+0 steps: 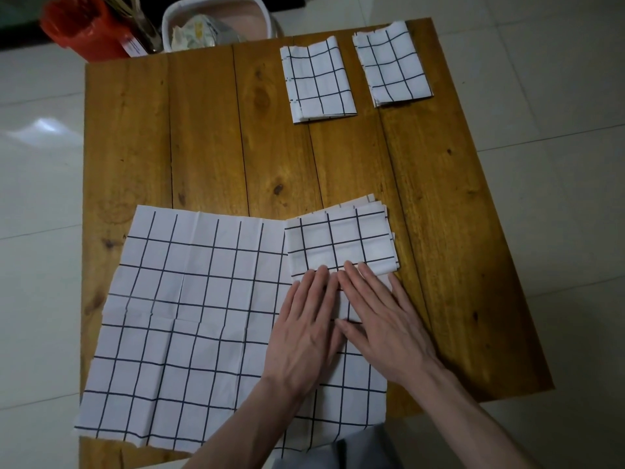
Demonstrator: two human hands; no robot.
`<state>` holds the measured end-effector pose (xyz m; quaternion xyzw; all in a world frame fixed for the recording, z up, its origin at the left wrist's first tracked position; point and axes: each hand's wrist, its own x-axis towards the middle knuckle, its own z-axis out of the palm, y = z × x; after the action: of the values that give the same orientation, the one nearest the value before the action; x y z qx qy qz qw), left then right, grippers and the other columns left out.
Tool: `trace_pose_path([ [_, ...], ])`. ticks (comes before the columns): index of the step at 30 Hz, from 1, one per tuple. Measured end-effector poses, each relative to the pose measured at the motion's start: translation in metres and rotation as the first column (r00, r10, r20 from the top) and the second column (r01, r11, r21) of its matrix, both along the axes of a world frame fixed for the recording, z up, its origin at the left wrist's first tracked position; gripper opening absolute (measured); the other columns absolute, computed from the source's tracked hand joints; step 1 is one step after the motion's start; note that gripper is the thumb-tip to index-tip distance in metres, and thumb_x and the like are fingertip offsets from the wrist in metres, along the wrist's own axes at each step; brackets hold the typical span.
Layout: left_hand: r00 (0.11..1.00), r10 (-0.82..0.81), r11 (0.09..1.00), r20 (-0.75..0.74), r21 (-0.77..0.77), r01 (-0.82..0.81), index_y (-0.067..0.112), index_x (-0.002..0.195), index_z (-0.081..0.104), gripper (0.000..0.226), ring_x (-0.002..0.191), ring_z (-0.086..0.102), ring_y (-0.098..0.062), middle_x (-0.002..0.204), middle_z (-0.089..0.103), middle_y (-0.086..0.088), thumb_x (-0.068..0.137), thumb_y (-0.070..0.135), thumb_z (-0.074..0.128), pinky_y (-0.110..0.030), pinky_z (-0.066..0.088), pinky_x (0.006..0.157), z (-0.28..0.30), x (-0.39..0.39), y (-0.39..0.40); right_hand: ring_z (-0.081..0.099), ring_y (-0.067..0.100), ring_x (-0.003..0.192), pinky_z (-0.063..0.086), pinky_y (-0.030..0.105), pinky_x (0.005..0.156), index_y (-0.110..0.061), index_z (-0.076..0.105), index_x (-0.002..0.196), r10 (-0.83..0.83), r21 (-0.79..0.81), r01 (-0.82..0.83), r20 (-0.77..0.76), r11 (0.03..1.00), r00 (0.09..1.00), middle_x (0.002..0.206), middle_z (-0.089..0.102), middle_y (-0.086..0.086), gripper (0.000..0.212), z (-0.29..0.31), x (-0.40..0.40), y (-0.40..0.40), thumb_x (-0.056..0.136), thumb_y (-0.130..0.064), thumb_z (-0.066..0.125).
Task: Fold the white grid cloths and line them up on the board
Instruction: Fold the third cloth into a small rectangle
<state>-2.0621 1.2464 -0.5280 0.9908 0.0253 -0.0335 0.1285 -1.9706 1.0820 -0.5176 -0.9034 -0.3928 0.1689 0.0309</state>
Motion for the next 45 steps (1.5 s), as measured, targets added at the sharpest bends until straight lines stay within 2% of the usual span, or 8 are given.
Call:
trace_pose_path([
  [9,0.998,-0.027,0.999,-0.05,-0.028,0.026,0.008,0.167,0.015,0.071,0.163,0.006,-0.021,0.176,0.008,-0.01,0.112,0.05,0.033,-0.044,0.025,0.129,0.001,-0.006,0.007,0.002,0.012,0.161,0.016,0.051,0.127,-0.025,0.008,0.167,0.01,0.008,-0.01,0.023,1.0,1.0,0.175,0.002,-0.006,0.072,0.001,0.008,-0.007,0.108,-0.064,0.019],
  [20,0.997,-0.037,0.999,-0.068,-0.012,0.036,0.007,0.167,0.012,0.078,0.163,0.002,-0.023,0.176,0.005,-0.012,0.111,0.057,0.033,-0.044,0.018,0.131,0.003,-0.006,0.006,0.001,0.012,0.161,0.009,0.042,0.129,-0.02,0.002,0.167,-0.15,-0.015,0.151,0.049,0.988,0.987,0.175,0.0,-0.003,0.076,0.002,0.02,-0.038,0.107,-0.065,0.014],
  [25,0.997,-0.022,0.999,-0.077,-0.028,0.02,0.006,0.167,0.012,0.078,0.163,0.001,-0.023,0.176,0.004,-0.012,0.111,0.059,0.025,-0.041,0.008,0.131,0.007,-0.006,0.003,0.001,0.01,0.161,0.012,0.049,0.129,-0.024,0.003,0.167,-0.192,0.036,0.191,0.039,0.981,0.981,0.175,0.0,-0.006,0.072,0.0,0.017,-0.036,0.108,-0.063,0.015],
  [28,0.998,-0.004,0.999,-0.069,-0.036,0.002,0.007,0.165,0.024,0.069,0.162,0.012,-0.025,0.174,0.017,-0.013,0.113,0.052,0.025,-0.043,0.016,0.129,0.012,-0.001,0.002,0.007,0.01,0.16,0.016,0.054,0.128,-0.024,0.012,0.167,-0.206,0.065,0.202,0.078,0.977,0.975,0.175,0.008,-0.007,0.068,0.001,0.017,-0.034,0.109,-0.059,0.02],
  [31,0.999,0.015,1.0,-0.032,-0.016,-0.016,0.009,0.152,0.047,0.049,0.149,0.043,-0.03,0.161,0.045,-0.013,0.109,0.031,0.042,-0.045,0.04,0.119,0.023,0.013,0.005,0.023,0.013,0.158,0.02,0.056,0.126,-0.021,0.03,0.163,-0.229,0.11,0.215,0.134,0.97,0.964,0.172,0.024,-0.003,0.062,0.001,0.017,-0.03,0.109,-0.051,0.03],
  [33,1.0,-0.009,1.0,-0.03,0.0,0.009,0.012,0.142,0.052,0.044,0.133,0.052,-0.03,0.147,0.051,-0.009,0.099,0.017,0.057,-0.043,0.047,0.108,0.029,0.025,0.008,0.034,0.016,0.153,0.022,0.056,0.125,-0.019,0.041,0.158,-0.241,0.137,0.221,0.153,0.966,0.958,0.167,0.035,0.0,0.057,0.003,0.019,-0.026,0.108,-0.046,0.037],
  [38,0.995,-0.086,0.994,-0.04,0.06,0.089,0.013,0.132,0.057,0.053,0.105,0.055,-0.029,0.124,0.057,-0.007,0.08,0.006,0.068,-0.039,0.05,0.085,0.034,0.05,0.019,0.047,0.019,0.141,0.025,0.054,0.124,-0.017,0.056,0.145,-0.281,0.202,0.245,0.179,0.948,0.943,0.155,0.051,0.001,0.044,0.006,0.023,-0.017,0.105,-0.033,0.047],
  [45,0.994,-0.106,0.991,-0.04,0.072,0.109,0.012,0.131,0.059,0.067,0.097,0.055,-0.027,0.116,0.058,-0.007,0.067,0.001,0.079,-0.038,0.051,0.078,0.033,0.058,0.022,0.055,0.023,0.132,0.029,0.053,0.122,-0.017,0.063,0.135,-0.306,0.249,0.26,0.169,0.933,0.937,0.144,0.058,0.003,0.036,0.01,0.031,-0.014,0.099,-0.025,0.064],
])
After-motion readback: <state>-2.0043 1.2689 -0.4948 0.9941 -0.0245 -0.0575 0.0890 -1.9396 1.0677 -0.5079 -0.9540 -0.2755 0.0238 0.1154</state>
